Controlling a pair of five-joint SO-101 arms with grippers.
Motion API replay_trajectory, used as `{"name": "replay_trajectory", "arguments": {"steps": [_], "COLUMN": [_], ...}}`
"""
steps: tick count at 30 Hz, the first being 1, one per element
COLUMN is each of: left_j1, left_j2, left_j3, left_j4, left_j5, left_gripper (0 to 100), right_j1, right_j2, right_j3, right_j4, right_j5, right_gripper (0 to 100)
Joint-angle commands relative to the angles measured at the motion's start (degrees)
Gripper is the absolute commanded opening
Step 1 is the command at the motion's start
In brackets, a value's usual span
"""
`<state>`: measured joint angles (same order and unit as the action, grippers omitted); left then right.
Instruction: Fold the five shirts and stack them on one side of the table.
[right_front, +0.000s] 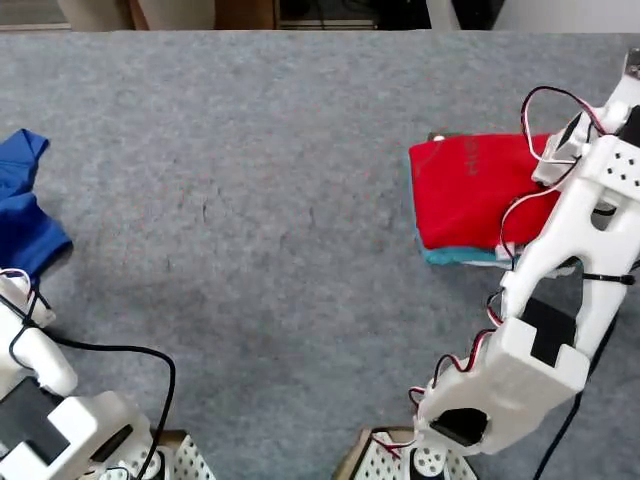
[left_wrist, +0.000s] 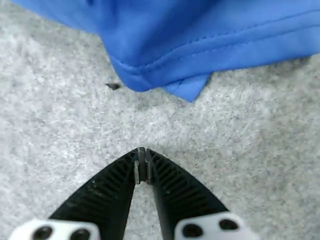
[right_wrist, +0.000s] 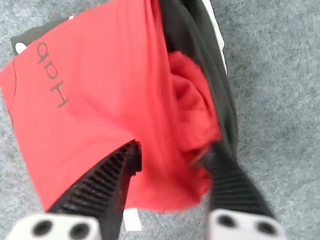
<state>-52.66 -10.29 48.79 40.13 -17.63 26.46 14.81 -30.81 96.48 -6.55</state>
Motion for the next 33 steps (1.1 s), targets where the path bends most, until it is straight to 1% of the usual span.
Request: {"name": "replay_trajectory", "arguments": {"steps": [1, 3, 5, 7, 9, 11, 13, 16, 19, 23, 29, 31, 33], "left_j1": [-0.53, -2.90, -5.01, -6.15, -6.51, -6.77, -7.21, -8.35, -9.23, -8.88, -3.52, -1.49, 0.35], "left_j2": [-2.42, -2.24, -1.71, -1.01, 0.84, 4.18, 9.10, 18.95, 29.93, 43.82, 62.29, 65.98, 67.65], "left_j3": [-4.75, -12.40, -21.71, -30.24, -38.24, -45.54, -52.31, -62.68, -74.46, -90.99, -107.87, -113.41, -119.56], "left_j4": [3.87, 11.43, 18.90, 25.23, 30.24, 33.49, 34.02, 34.11, 35.52, 41.58, 48.53, 52.13, 57.49], "left_j5": [-2.81, -3.25, -1.58, -0.88, -0.88, -0.88, -0.79, 0.09, 1.32, 1.14, 1.14, 1.05, 0.88], "left_gripper": [2, 2, 2, 4, 9, 16, 21, 23, 23, 23, 22, 14, 2], "right_j1": [0.75, 0.66, 0.66, 0.66, 0.13, -1.01, -2.33, -4.35, -5.76, -7.43, -10.07, -10.42, -10.51], "right_j2": [-5.14, -5.14, -5.14, -5.14, -5.14, -5.14, -5.14, -5.14, -5.14, -5.14, -5.14, -5.14, -5.67], "right_j3": [-5.76, -8.75, -11.65, -14.37, -16.57, -17.98, -19.03, -20.18, -20.18, -20.18, -20.18, -20.18, -20.18], "right_j4": [2.64, 3.60, 3.96, 4.04, 4.04, 4.04, 4.66, 5.54, 5.54, 5.54, 5.54, 5.54, 5.63], "right_j5": [0.53, 0.35, 0.35, 0.35, 0.53, 0.62, 0.70, 0.70, 0.70, 0.35, 0.26, 0.26, 0.26], "right_gripper": [51.6, 50.0, 46.1, 39.3, 30.2, 20.4, 12.0, 4.4, 3.7, 3.7, 3.7, 3.6, 3.5]}}
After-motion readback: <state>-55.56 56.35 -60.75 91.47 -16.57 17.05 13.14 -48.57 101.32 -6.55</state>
